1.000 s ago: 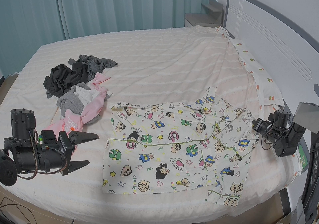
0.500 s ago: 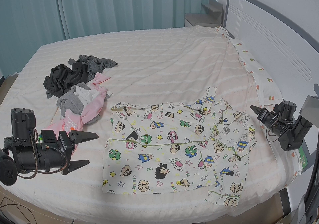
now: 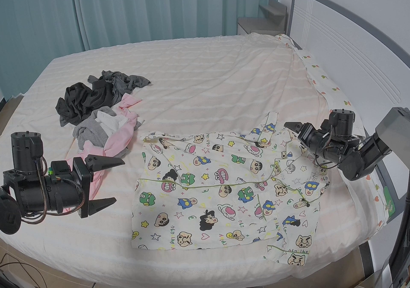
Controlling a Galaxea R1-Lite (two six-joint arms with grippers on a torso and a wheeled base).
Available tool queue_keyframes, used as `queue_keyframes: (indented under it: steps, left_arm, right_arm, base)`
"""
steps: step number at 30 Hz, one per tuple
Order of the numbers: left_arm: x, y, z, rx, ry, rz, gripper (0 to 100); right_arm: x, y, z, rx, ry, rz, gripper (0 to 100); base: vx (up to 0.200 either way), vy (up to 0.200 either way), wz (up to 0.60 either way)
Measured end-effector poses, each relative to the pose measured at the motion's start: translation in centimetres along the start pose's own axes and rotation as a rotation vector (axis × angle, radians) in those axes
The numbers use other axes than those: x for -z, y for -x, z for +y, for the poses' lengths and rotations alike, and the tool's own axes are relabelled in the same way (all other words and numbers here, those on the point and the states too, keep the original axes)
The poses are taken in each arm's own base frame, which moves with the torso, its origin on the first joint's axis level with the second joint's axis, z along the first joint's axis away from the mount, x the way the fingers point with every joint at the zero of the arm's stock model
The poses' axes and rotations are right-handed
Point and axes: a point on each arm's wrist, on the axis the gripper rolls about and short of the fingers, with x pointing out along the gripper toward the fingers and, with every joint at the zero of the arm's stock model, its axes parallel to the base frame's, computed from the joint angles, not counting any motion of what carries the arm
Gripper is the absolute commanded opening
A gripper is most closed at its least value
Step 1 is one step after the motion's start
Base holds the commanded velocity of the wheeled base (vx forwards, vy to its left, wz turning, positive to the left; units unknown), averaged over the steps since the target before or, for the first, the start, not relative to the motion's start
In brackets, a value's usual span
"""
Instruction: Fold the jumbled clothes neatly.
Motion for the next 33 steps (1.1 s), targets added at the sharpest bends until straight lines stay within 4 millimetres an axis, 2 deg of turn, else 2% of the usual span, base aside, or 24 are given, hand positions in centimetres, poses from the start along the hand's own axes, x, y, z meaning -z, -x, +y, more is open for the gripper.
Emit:
queue_keyframes:
  steps: [5, 14, 18, 20, 28, 33]
  left_arm:
    - [0.2, 0.1, 0.2, 0.033, -0.031, -0.01, 100]
    - [0.4, 0.1, 0.4, 0.029, -0.028, -0.01, 100]
    - [0.5, 0.1, 0.5, 0.026, -0.033, -0.008, 100]
    - [0.5, 0.1, 0.5, 0.026, -0.034, -0.007, 100]
    - [0.6, 0.1, 0.6, 0.025, -0.036, -0.005, 100]
    - [0.6, 0.1, 0.6, 0.024, -0.038, -0.006, 100]
  right_arm:
    - [0.0, -0.9, 0.6, -0.016, -0.04, 0.007, 100]
    - [0.8, -1.8, 0.1, 0.004, -0.053, 0.038, 100]
    - [1.3, -2.0, 0.0, 0.01, -0.061, 0.054, 100]
    - [1.8, -2.1, 0.1, 0.012, -0.071, 0.067, 100]
    - [4.4, -2.8, 0.3, 0.017, -0.077, 0.131, 100]
    - [5.7, -3.4, -0.3, 0.037, -0.076, 0.161, 100]
  base:
    - [0.08, 0.0, 0.0]
    - [0.0, 0.0, 0.0]
    - [0.2, 0.0, 0.0]
    - [0.2, 0.0, 0.0]
    - [0.0, 0.0, 0.0]
    - [0.0, 0.0, 0.0]
